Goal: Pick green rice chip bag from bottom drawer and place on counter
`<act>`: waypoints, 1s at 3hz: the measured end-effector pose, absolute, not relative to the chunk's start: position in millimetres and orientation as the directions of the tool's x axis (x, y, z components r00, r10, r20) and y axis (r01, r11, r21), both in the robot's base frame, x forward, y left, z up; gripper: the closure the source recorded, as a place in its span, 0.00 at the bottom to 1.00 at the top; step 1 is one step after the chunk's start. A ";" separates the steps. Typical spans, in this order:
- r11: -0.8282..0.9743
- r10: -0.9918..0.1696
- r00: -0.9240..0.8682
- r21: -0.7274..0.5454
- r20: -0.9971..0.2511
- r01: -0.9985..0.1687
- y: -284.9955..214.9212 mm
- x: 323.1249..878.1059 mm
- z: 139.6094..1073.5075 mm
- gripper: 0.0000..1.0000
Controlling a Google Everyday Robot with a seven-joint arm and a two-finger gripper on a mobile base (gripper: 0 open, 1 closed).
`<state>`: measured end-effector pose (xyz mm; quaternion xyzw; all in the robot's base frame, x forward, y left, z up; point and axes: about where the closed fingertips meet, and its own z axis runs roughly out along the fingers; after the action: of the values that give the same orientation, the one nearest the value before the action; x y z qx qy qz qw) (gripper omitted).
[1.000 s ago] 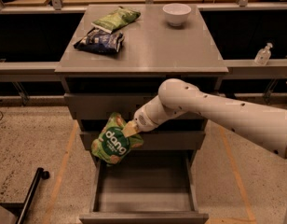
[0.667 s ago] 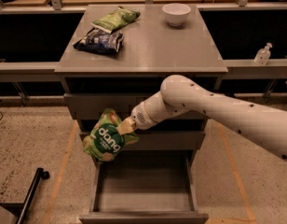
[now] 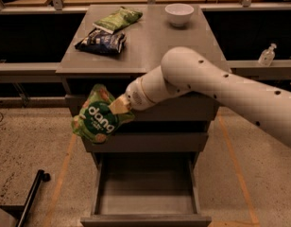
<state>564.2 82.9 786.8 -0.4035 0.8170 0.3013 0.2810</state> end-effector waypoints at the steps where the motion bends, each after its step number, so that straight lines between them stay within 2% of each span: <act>1: 0.523 -0.499 -0.444 0.150 -0.744 -0.839 80.6 578.6 855.7 1.00; 2: 0.562 -0.513 -0.361 0.014 -0.779 -0.827 78.5 593.2 945.8 1.00; 3: 0.561 -0.514 -0.362 0.014 -0.778 -0.828 78.7 592.9 945.2 1.00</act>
Offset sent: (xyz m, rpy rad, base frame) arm 0.0450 -0.0141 0.2535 -0.1322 -0.3888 -0.1281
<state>592.9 78.7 945.2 -0.4198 0.7986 0.2076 0.3779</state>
